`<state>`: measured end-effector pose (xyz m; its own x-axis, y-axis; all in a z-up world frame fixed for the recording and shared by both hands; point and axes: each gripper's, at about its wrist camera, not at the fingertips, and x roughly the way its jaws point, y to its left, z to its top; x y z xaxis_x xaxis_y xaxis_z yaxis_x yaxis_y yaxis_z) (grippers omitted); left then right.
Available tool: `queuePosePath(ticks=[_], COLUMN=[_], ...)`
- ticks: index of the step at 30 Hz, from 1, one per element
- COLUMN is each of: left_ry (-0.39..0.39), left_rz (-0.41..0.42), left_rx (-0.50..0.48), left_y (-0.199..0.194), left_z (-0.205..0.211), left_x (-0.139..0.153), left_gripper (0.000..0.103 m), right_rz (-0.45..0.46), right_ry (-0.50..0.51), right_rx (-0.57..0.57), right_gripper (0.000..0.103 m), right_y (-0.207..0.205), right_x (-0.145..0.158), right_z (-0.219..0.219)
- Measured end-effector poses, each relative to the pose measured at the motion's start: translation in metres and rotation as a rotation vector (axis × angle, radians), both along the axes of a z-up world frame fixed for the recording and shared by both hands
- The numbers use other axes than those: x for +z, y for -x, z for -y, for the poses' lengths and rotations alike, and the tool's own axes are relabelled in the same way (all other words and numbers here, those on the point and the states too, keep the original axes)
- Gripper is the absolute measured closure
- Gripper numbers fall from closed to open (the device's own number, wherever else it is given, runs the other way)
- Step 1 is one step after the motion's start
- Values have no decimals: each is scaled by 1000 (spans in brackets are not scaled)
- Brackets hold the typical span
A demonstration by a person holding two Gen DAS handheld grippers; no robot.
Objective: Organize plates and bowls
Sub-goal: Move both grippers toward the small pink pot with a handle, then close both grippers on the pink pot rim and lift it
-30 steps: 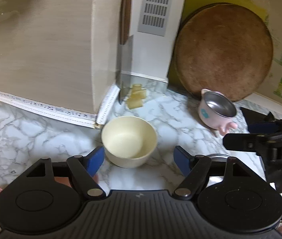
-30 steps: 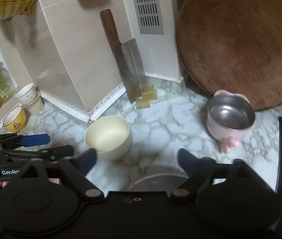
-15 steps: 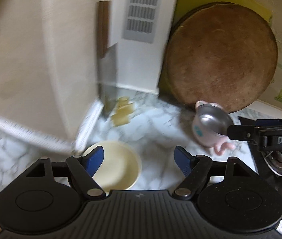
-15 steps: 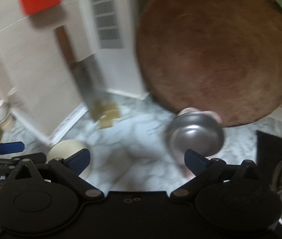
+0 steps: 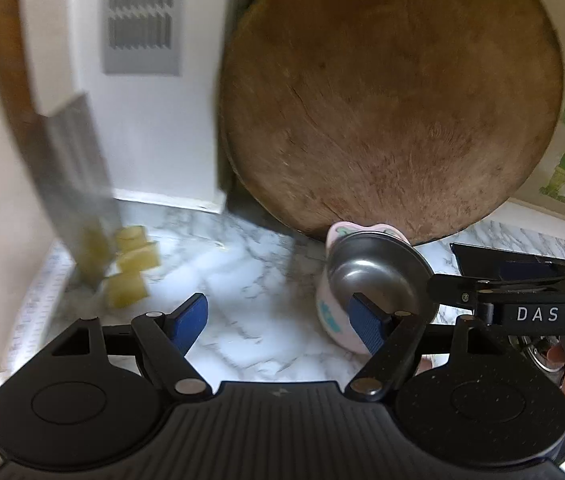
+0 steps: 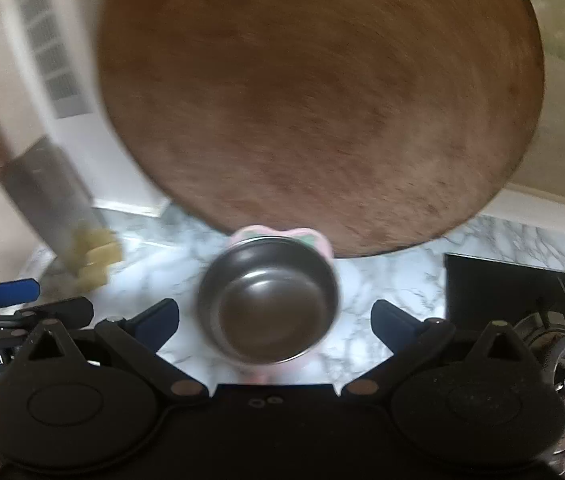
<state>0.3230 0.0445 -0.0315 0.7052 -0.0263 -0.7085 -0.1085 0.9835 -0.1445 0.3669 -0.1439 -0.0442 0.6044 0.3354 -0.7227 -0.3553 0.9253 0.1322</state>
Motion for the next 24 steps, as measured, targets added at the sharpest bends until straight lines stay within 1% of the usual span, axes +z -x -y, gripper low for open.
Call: queuePosePath(ticks=[4,6,9,10,11,13,15,16,17,18,19,20,21,22,24], left_ry=[2,-9,-14,-13,-13,-2,3,-1,-5,-2,2,4,3,3,9], left_rz=[-51,-71,-105,-111,-115,-121,-128,-134,-138,-144,-154,-163,-169,-172,-177], left_rx=[-6,-11,-9,-7,-4,-3,-2,3,5,-1,-6,-5,-2,-2,-7], left_y=[-31,-42,-57,-62,-65,-71,-76,-78,-80,-83,-85,-87,-88,-89,-89], left_z=[10,16,21,22,22,23,26,27,28,29,30,31,31,32,33], left_x=[-17,-26,-39,-42,-45,-50,-52,-54,-56,-57,-59,-61,-63,-64,-64], left_gripper=[26,26,26,26,26,26,26,27,29,38,44,47,52,59,68], right_rz=[-33,-61,-96,-105,-115,-137,-150,-153,-154,-157,-159,-159,-160,-163,-170], right_ry=[7,3,7,7,7,6,5,4,2,2,2,2,4,5,3], right_rx=[-43,-58,-76,-82,-85,-86,-85,-87,-89,-87,-86,-87,-86,-85,-85], right_gripper=[0,2,8,12,19,26,31,34,38,40,43,45,47,52,58], right_y=[-24,-35,-50,-53,-56,-61,-65,-66,-67,-67,-68,-68,-68,-68,-69], right_x=[-16,-26,-40,-44,-46,-53,-57,-58,-59,-60,-61,-61,-61,-62,-62], right_z=[11,16,19,19,18,18,19,18,18,18,17,17,16,16,16])
